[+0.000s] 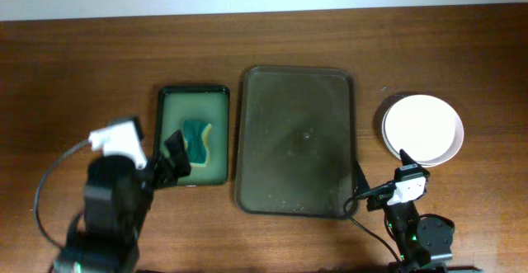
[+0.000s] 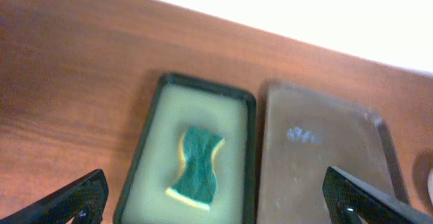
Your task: Clean dirty plates on tray and stack at the side
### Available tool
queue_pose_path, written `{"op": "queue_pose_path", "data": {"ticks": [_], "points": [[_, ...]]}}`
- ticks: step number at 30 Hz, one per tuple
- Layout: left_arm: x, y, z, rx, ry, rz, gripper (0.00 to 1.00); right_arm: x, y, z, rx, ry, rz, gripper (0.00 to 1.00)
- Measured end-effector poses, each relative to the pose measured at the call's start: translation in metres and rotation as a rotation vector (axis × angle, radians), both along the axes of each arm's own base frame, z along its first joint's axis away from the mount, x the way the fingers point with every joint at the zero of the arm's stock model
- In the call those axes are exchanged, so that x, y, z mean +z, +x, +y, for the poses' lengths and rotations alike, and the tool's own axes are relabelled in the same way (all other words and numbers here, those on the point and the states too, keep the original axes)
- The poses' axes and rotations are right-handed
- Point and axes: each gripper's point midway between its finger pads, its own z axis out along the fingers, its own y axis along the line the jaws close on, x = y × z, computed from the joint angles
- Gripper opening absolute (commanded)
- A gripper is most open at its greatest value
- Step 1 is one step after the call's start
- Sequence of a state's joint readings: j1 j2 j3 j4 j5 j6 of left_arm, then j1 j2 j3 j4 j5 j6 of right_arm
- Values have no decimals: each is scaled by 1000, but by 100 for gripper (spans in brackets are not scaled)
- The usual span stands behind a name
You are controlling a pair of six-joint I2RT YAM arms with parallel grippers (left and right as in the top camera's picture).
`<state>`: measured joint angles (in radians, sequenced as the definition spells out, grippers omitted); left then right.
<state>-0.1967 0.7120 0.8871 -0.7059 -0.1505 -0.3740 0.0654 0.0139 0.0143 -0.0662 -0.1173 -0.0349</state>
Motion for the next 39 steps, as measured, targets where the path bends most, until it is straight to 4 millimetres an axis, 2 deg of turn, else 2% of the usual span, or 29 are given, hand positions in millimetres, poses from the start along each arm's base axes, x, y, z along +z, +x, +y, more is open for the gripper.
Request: {"op": "queue_pose_path", "data": {"ticks": [2,4,9,11,15,17,18,39], "points": [[-18,-15,19,67,-8,-83,99,0,0,0,-1,0,0,98],[-24,-23,30,109,-16,-161,99,0,0,0,0,0,0,98],[-36,-37,42,151,-49,-404,99,1,0,0,0,0,-2,98],[-45,-36,42,147,-57,-452,99,0,0,0,0,0,-2,98],[-75,-20,38,120,-70,-502,99,0,0,0,0,0,-1,98],[-101,-16,36,114,-69,-460,99,0,0,0,0,0,-2,98],[-106,-16,36,114,-68,-447,99,0,0,0,0,0,-1,98],[-105,-16,36,114,-68,-452,99,0,0,0,0,0,-1,98]]}}
